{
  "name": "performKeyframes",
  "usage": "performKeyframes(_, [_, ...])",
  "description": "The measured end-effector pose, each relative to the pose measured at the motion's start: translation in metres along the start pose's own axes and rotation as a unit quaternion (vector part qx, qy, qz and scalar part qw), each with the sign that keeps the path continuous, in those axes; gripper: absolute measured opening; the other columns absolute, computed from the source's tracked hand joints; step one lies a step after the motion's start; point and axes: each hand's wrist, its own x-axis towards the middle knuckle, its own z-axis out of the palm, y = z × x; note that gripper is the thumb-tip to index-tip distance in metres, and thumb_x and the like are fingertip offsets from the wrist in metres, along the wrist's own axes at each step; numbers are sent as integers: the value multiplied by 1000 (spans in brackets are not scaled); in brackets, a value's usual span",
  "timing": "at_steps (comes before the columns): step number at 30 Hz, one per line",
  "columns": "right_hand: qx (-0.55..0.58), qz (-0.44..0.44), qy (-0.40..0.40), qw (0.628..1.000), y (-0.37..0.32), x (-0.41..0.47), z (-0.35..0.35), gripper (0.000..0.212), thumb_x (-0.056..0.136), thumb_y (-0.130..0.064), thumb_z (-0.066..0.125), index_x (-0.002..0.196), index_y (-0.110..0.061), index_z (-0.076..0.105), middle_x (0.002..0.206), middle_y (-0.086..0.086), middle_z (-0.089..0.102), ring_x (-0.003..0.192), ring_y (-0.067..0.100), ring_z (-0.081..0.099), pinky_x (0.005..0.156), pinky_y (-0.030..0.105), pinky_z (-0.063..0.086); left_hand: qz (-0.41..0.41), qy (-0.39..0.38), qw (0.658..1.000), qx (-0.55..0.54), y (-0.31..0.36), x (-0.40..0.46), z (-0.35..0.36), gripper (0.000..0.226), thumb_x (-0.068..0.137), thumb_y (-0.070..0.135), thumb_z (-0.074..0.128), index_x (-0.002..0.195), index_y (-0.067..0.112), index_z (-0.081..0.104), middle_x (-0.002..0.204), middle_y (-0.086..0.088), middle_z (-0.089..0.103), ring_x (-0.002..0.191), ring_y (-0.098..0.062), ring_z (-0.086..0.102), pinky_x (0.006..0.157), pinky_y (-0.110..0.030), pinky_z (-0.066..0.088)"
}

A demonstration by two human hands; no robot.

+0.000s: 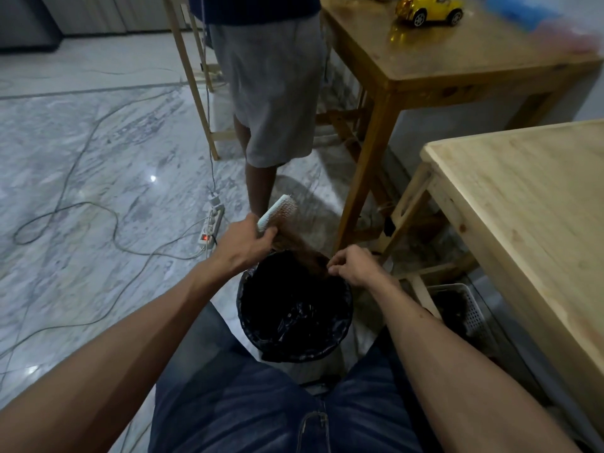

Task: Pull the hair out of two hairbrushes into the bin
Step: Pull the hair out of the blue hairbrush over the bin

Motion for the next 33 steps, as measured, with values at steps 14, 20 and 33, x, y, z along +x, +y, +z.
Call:
performKeyframes(14, [80, -65, 81, 991, -23, 5, 11, 19, 85, -32, 81, 97, -18, 84, 92, 5, 78, 91, 20, 69, 74, 28, 49, -23, -96, 976, -193, 7, 1, -7, 29, 67, 29, 61, 94, 21, 61, 76, -5, 66, 68, -25, 63, 64, -47, 55])
performKeyframes(20, [31, -4, 46, 998, -4, 9, 18, 9, 79, -37, 86, 76, -31, 79, 98, -1, 75, 99, 18, 67, 94, 40, 56, -42, -112, 963, -241, 11, -6, -3, 17, 71, 16, 64, 88, 14, 62, 63, -7, 61, 55, -22, 58, 55, -40, 51])
performKeyframes(33, [114, -94, 65, 987, -30, -4, 4, 29, 85, -40, 80, 106, -20, 82, 95, -2, 77, 90, 14, 70, 84, 33, 56, -30, -98, 979, -177, 16, -6, 5, 22, 81, 21, 62, 103, 20, 59, 87, -4, 66, 65, -16, 57, 55, -29, 41])
